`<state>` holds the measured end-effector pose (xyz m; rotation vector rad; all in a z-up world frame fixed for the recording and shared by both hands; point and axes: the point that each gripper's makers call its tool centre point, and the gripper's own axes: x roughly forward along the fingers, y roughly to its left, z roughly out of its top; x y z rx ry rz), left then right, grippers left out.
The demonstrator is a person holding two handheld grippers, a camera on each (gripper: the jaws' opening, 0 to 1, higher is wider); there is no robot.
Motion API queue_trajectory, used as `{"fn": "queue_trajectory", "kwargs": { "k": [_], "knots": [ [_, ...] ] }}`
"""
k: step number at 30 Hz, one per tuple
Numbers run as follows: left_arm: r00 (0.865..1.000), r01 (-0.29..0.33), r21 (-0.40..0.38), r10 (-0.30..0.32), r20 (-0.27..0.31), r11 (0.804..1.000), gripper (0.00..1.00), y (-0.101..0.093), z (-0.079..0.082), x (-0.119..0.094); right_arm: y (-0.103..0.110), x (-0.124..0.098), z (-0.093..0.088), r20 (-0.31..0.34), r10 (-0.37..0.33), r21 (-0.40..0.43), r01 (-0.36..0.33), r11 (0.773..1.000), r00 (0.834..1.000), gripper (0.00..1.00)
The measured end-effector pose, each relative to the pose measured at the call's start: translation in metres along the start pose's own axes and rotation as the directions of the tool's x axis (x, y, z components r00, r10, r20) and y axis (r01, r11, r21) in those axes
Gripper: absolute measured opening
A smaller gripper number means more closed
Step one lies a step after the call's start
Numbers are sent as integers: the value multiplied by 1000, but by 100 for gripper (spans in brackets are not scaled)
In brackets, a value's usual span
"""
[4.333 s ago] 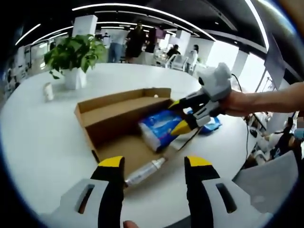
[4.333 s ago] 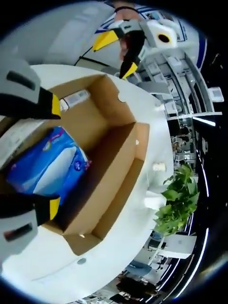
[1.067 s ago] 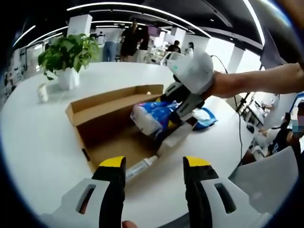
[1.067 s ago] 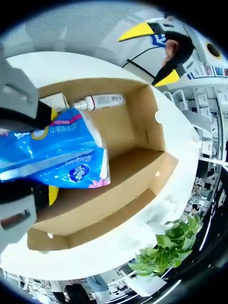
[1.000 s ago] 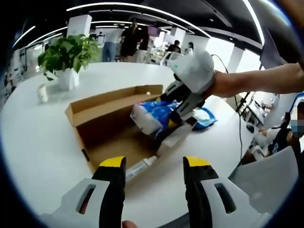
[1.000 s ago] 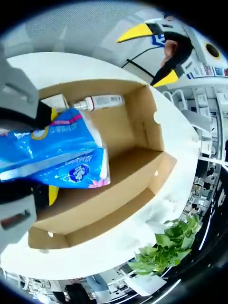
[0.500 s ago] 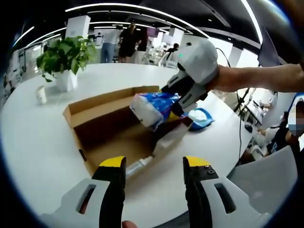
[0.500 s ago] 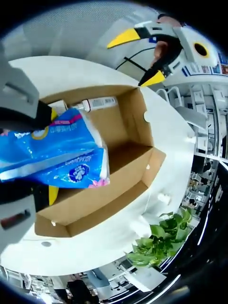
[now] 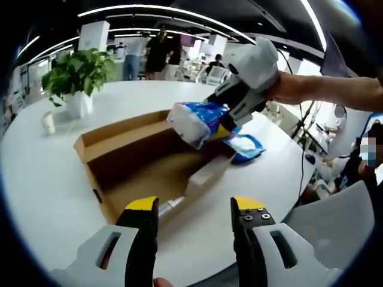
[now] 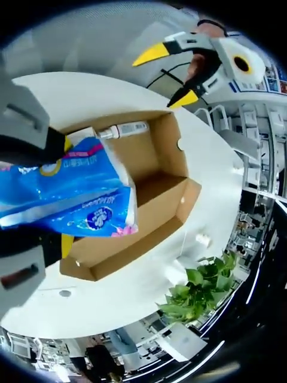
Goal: Operate the shoe box by opening the lid, removing the specified soft item, and placing it in the target area until the item is outside and the box remains undamaged.
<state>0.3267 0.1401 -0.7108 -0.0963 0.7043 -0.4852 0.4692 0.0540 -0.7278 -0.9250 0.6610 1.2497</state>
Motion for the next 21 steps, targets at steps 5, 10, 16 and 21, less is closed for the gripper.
{"fn": "queue_trajectory", "kwargs": {
  "k": [5,10,16,21],
  "knots": [
    [1000,8,9,-8,-4,1000,49,-9,1,0,-4,-13,-12,-7,-21,9,21,1000,1000,34],
    [1000,18,24,-18,-9,1000,49,-16,3,3,-4,-26,-26,-15,-35,26,36,999,999,34],
    [999,31,44,-30,-18,999,49,-23,4,8,-4,-36,-46,-23,-48,55,50,997,999,34],
    [999,44,52,-43,-23,998,49,-28,6,13,-2,-47,-65,-30,-60,83,63,995,998,34]
  ]
}}
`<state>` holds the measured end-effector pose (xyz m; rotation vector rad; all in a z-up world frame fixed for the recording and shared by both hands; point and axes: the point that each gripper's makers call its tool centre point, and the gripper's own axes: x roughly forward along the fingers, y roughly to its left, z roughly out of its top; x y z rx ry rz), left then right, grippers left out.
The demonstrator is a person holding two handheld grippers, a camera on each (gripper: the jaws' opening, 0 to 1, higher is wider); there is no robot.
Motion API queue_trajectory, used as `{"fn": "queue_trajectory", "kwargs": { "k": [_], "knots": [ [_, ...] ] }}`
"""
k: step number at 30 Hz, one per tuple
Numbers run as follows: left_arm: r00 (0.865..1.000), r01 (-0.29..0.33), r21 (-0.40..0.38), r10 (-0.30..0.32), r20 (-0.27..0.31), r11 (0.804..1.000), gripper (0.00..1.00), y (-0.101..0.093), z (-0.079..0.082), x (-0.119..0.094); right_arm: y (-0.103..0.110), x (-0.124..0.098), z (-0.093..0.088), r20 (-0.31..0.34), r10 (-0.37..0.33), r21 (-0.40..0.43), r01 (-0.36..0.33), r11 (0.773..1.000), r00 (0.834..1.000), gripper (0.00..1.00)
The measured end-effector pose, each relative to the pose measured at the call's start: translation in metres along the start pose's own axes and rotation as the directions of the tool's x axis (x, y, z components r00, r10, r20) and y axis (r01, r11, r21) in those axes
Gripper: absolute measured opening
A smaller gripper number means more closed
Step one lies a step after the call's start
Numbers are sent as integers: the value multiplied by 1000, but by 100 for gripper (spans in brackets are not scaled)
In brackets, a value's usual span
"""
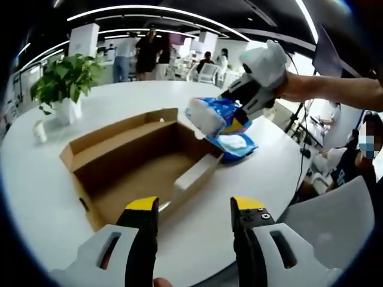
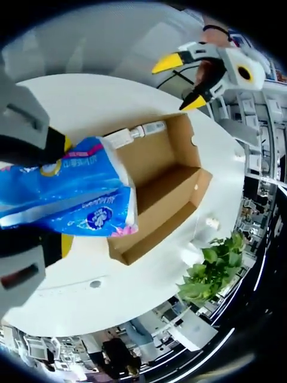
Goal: Operate the shoe box by opening the lid, removing the specified soft item, and placing it in the target area until the item is outside and the box remains undamaged.
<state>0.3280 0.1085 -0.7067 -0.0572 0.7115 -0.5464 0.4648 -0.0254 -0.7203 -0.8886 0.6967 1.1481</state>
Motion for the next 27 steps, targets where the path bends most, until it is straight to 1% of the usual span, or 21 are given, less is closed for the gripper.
{"fn": "queue_trajectory", "kwargs": {
  "k": [10,15,20,27],
  "knots": [
    [1000,22,17,-22,-6,1000,49,-10,4,9,-2,-19,-29,-10,-27,34,27,999,1000,34],
    [999,30,27,-30,-15,999,49,-15,3,11,2,-30,-43,-19,-40,54,41,998,999,34],
    [999,36,37,-36,-22,999,49,-19,3,13,4,-39,-62,-34,-49,76,52,996,998,34],
    [999,46,45,-45,-30,998,49,-23,4,17,3,-46,-89,-55,-53,99,58,993,997,34]
  ]
}}
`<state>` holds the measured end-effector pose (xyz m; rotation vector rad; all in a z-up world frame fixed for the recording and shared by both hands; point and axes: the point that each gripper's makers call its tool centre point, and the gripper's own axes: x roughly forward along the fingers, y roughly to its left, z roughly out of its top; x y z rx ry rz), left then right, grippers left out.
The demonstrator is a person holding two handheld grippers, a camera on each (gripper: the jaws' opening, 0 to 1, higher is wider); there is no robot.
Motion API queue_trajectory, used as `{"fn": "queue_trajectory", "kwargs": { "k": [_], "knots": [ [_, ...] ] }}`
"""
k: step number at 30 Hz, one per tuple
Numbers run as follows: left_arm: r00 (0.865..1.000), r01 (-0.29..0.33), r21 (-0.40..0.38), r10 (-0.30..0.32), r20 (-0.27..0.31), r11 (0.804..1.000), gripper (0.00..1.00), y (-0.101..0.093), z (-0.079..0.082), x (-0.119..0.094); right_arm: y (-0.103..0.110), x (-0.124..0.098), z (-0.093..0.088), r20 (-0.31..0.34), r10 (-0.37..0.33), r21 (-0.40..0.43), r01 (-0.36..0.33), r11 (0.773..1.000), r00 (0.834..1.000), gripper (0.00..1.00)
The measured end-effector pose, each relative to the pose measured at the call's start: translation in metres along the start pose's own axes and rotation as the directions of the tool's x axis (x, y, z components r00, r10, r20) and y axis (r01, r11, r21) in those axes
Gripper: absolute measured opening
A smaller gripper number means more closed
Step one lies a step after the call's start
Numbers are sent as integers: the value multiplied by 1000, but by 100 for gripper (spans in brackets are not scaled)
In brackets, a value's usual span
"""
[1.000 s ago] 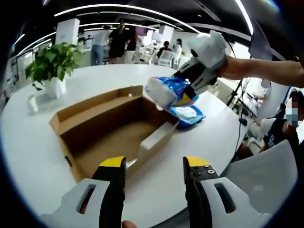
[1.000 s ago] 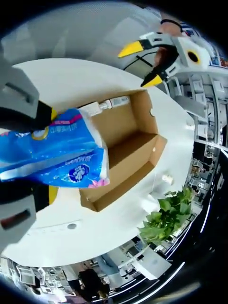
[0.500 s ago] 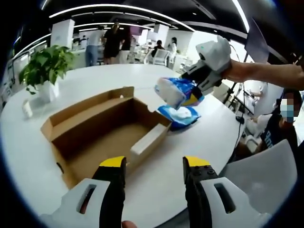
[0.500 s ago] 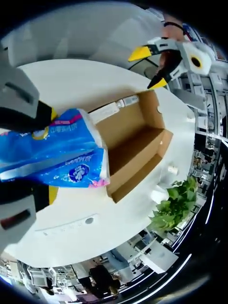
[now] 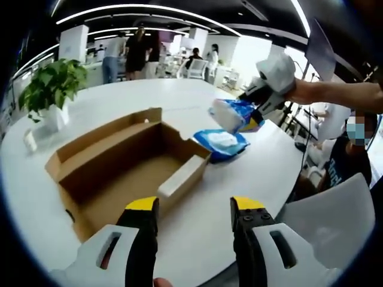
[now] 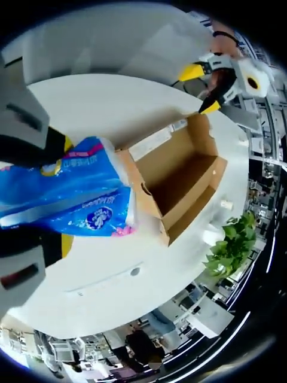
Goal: Operate the shoe box by opening the lid, removing the specified soft item, and placing it in the target area until the item is outside and the box remains undamaged.
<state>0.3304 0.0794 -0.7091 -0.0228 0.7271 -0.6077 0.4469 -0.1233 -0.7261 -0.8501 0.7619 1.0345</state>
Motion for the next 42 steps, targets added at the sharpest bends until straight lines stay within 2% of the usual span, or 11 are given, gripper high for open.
{"fn": "queue_trajectory", "kwargs": {
  "k": [9,19,31,42],
  "knots": [
    [1000,9,8,-9,-15,1000,49,-6,-1,7,-3,-7,-21,-12,-6,19,6,1000,1000,34],
    [1000,8,12,-7,-19,1000,49,-7,8,17,-13,-10,-48,-23,-6,42,7,999,1000,34],
    [999,18,31,-17,-29,999,49,-20,16,30,-26,-16,-83,-40,-6,70,8,998,999,34],
    [999,10,36,-9,-34,999,49,-19,16,32,-33,-17,-110,-57,-2,85,7,996,998,34]
  ]
}}
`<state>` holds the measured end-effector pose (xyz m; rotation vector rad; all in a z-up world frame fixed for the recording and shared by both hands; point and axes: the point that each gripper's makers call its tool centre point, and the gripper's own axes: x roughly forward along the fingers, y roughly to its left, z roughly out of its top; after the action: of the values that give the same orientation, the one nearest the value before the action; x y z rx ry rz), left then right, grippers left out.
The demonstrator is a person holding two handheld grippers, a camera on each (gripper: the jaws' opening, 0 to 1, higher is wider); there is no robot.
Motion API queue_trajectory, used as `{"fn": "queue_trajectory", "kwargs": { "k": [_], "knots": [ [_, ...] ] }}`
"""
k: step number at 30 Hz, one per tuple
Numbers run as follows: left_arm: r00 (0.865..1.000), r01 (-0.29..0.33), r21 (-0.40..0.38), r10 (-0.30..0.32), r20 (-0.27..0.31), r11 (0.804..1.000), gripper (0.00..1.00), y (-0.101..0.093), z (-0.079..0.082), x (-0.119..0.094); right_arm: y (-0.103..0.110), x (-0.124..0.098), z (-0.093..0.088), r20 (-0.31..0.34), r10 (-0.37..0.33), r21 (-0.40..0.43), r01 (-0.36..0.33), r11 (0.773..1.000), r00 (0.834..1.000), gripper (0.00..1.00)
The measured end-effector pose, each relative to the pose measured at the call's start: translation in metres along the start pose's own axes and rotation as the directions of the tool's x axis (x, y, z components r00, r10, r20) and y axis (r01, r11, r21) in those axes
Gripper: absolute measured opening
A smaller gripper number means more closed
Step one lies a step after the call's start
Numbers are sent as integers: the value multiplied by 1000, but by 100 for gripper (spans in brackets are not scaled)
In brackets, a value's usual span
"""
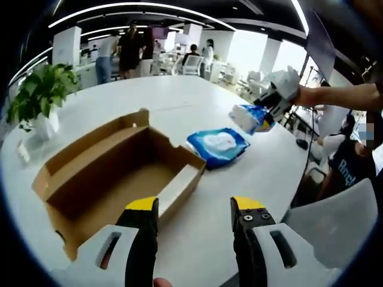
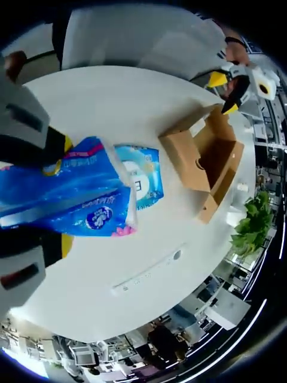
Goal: Operate the shoe box by opening the lid, removing the specified soft item, and placing it in the target area until the item is outside and the box remains undamaged.
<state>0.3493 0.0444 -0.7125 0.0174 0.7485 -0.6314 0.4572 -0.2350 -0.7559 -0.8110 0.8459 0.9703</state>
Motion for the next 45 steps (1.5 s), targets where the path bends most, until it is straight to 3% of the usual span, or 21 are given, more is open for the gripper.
{"fn": "queue_trajectory", "kwargs": {
  "k": [24,45],
  "knots": [
    [1000,-23,-3,23,-11,1000,49,3,-10,-1,-13,8,-43,-39,15,-17,-15,1000,999,35],
    [999,-45,-9,45,-14,999,50,10,-10,-3,-15,20,-69,-76,43,-32,-46,998,996,36]
  ]
}}
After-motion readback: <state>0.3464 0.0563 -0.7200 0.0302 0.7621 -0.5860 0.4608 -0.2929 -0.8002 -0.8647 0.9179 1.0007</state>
